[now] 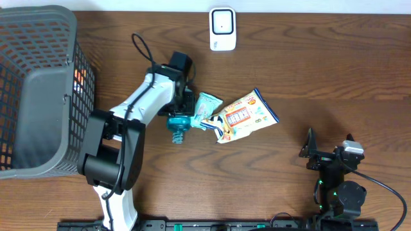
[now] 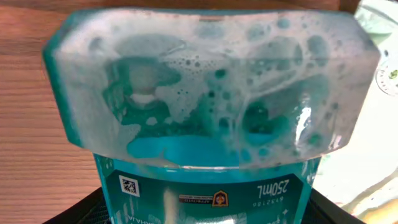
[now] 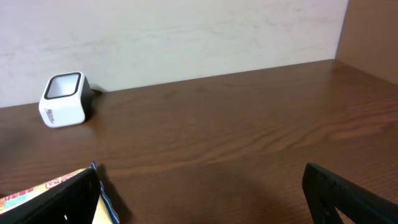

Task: Scan the item barcode
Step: 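Carry the Listerine bottle to the table centre and set it down, then return left gripper to the basket and grasp the orange snack box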

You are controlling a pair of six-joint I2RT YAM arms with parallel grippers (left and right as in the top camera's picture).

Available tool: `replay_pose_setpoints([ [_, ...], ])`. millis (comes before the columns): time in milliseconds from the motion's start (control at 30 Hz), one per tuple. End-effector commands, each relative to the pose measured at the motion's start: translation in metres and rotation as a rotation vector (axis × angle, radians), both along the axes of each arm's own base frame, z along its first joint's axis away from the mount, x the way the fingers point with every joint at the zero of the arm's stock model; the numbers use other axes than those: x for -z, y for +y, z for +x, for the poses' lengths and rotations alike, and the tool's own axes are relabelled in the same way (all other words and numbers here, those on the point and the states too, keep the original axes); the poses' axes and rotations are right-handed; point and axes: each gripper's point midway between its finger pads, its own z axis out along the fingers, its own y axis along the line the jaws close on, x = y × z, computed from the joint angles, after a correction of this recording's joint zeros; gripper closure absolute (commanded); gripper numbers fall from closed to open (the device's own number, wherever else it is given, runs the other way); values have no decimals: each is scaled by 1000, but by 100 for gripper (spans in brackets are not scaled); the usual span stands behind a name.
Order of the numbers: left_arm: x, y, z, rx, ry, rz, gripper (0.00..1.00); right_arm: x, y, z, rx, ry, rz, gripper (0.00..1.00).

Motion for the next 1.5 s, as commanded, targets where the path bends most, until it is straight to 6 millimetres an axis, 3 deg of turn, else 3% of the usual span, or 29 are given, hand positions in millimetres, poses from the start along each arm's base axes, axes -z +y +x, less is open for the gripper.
replay_pose_setpoints([
  [0, -7, 4, 4, -1, -32, 42, 36, 1, -2, 0, 8, 4, -13, 1],
  [67, -8, 7, 2, 0, -30, 58, 23, 1, -2, 0, 8, 4, -13, 1],
  [167, -19, 8, 1, -2, -44, 55, 15, 1, -2, 0, 8, 4, -12, 1],
  [333, -73, 15, 9, 8, -178, 66, 9, 1, -2, 0, 8, 4, -12, 1],
  [400, -111, 17, 13, 15, -274, 53, 4, 1, -2, 0, 8, 4, -13, 1],
  [500, -194, 33, 18, 12, -526, 82, 4, 1, -2, 0, 8, 4, -13, 1],
  [667, -331, 98, 9, -186, -996, 262, 2, 1, -2, 0, 8, 4, -13, 1],
  [767, -388, 145, -13, -358, -1171, 344, 2, 1, -2, 0, 8, 4, -13, 1],
  [833, -405, 172, -25, -446, -1216, 368, 2, 1, -2, 0, 8, 4, -13, 1],
  [967, -408, 229, -45, -612, -1197, 459, 2, 1, -2, 0, 8, 4, -12, 1],
  [1100, -387, 282, -59, -836, -1120, 485, 2, 1, -2, 0, 8, 4, -13, 1],
  [1233, -350, 311, -53, -952, -1014, 367, 2, 1, -2, 0, 8, 4, -13, 1],
  [1267, -330, 325, -47, -1023, -961, 289, 2, 1, -2, 0, 8, 4, -13, 1],
  [1467, -267, 357, -26, -1199, -800, 107, 2, 1, -2, 0, 8, 4, -12, 1],
])
